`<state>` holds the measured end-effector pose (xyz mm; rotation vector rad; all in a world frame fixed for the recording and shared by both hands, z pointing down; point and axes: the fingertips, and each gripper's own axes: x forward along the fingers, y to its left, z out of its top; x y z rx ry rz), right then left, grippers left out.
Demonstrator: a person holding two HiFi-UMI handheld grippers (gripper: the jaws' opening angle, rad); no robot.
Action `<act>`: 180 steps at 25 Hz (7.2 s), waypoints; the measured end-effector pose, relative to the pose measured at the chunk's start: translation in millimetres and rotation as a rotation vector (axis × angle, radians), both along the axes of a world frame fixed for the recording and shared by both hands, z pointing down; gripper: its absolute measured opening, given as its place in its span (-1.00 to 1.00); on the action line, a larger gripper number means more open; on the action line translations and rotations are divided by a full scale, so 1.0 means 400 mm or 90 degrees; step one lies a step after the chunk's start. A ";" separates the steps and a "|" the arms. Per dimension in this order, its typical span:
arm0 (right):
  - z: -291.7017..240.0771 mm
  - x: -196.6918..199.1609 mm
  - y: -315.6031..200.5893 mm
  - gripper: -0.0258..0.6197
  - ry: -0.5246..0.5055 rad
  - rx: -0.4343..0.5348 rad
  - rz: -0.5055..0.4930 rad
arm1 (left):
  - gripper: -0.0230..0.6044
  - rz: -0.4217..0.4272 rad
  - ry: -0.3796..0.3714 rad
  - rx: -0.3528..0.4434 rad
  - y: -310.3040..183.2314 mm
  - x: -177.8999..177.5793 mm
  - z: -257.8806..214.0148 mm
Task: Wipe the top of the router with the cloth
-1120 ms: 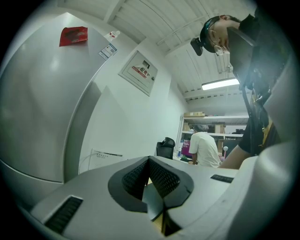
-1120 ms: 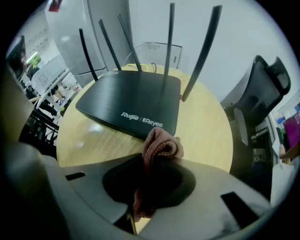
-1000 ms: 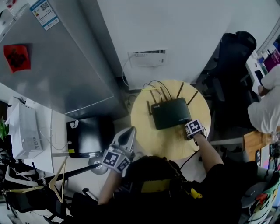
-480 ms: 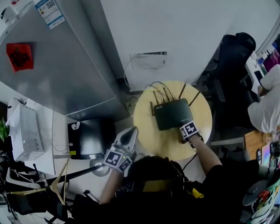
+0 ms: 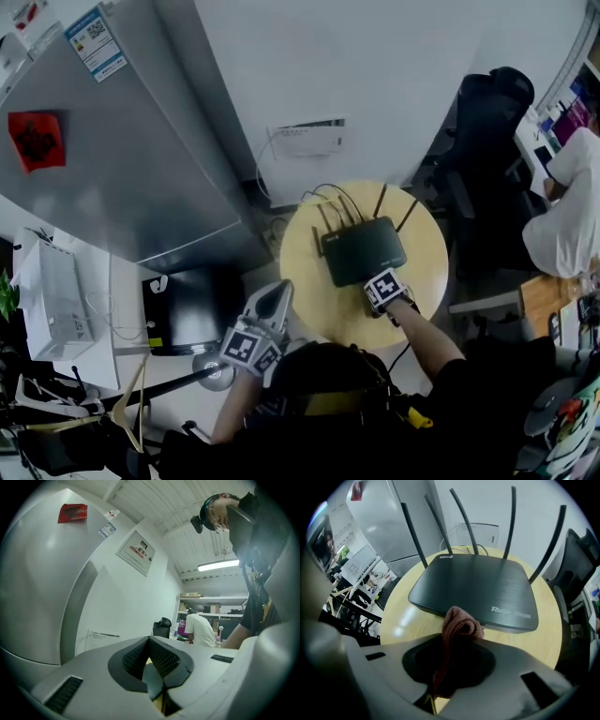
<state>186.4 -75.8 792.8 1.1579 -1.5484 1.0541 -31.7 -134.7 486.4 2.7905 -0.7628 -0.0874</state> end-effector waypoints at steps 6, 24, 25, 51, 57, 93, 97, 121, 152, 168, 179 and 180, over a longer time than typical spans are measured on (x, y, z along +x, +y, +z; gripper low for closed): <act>-0.005 -0.043 0.018 -0.73 -0.006 -0.029 0.039 | -0.95 0.030 -0.019 0.021 0.003 0.059 -0.003; -0.009 -0.151 0.002 -0.73 -0.012 -0.047 -0.044 | -0.95 0.000 0.019 0.007 -0.009 0.024 -0.014; -0.010 -0.169 0.002 -0.73 -0.023 -0.047 -0.049 | -0.95 -0.002 0.019 0.009 -0.008 0.022 -0.017; -0.207 -0.386 -0.048 -0.73 -0.237 0.157 -0.245 | -0.95 -0.049 0.021 0.014 0.023 -0.045 -0.024; -0.288 -0.283 -0.098 -0.73 -0.172 0.269 -0.270 | -0.95 -0.057 0.017 0.012 0.009 -0.032 -0.015; -0.100 -0.116 -0.416 -0.73 -0.028 0.129 -0.175 | -0.95 -0.179 -0.046 -0.039 -0.035 -0.058 0.055; -0.136 -0.093 -0.441 -0.73 -0.021 0.181 -0.183 | -0.95 -0.167 -0.044 -0.027 -0.040 -0.039 0.051; -0.128 0.211 -0.402 -0.73 0.075 0.170 -0.074 | -0.95 -0.135 -0.035 -0.034 -0.044 0.014 0.061; -0.239 0.013 -0.286 -0.73 -0.017 0.178 -0.097 | -0.95 -0.095 -0.004 -0.012 0.001 -0.030 0.035; -0.116 -0.201 -0.221 -0.73 -0.076 0.077 -0.165 | -0.95 -0.090 0.006 -0.017 -0.017 -0.042 0.026; -0.086 -0.092 -0.213 -0.73 -0.002 0.092 -0.195 | -0.95 -0.067 -0.002 -0.026 -0.018 -0.012 0.041; -0.086 -0.074 -0.213 -0.73 0.001 0.093 -0.190 | -0.95 -0.065 -0.004 -0.024 -0.018 -0.008 0.043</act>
